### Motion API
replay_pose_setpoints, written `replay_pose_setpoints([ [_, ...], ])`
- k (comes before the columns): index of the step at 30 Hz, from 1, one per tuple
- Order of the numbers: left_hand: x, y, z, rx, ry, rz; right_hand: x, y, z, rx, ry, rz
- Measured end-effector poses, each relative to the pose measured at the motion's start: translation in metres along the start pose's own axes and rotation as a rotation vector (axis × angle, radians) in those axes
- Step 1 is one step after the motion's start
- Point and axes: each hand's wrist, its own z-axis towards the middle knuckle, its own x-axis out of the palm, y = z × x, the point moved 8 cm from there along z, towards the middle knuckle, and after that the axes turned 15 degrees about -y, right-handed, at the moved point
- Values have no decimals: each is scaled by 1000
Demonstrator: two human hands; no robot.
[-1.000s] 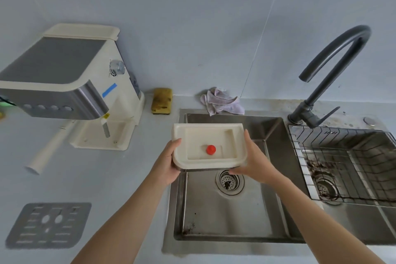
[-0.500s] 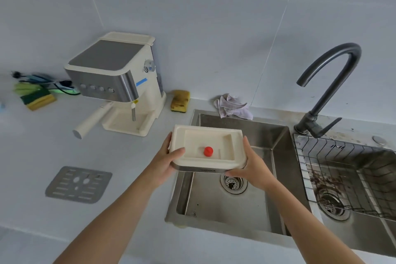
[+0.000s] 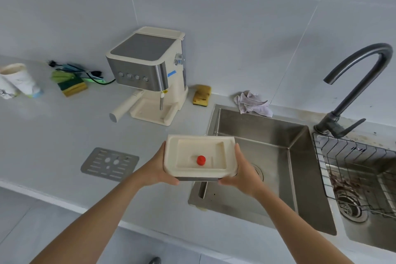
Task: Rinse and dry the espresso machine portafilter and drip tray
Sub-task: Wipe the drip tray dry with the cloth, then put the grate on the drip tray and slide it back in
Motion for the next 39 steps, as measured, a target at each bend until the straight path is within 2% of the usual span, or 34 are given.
replay_pose_setpoints([
  [4, -29, 42, 4, 24, -4, 147, 41, 0, -4, 33, -8, -87],
  [10, -66, 82, 10, 179, -10, 417, 99, -13, -29, 213, -44, -211],
  [14, -77, 97, 13, 275, 29, 604, 119, -8, -46, 249, -70, -284],
  [18, -80, 111, 14, 268, 106, 746, 130, -5, -55, 263, -83, -357],
  [39, -99, 120, 8, 167, 102, 893, 155, 4, -52, 198, -6, -469],
])
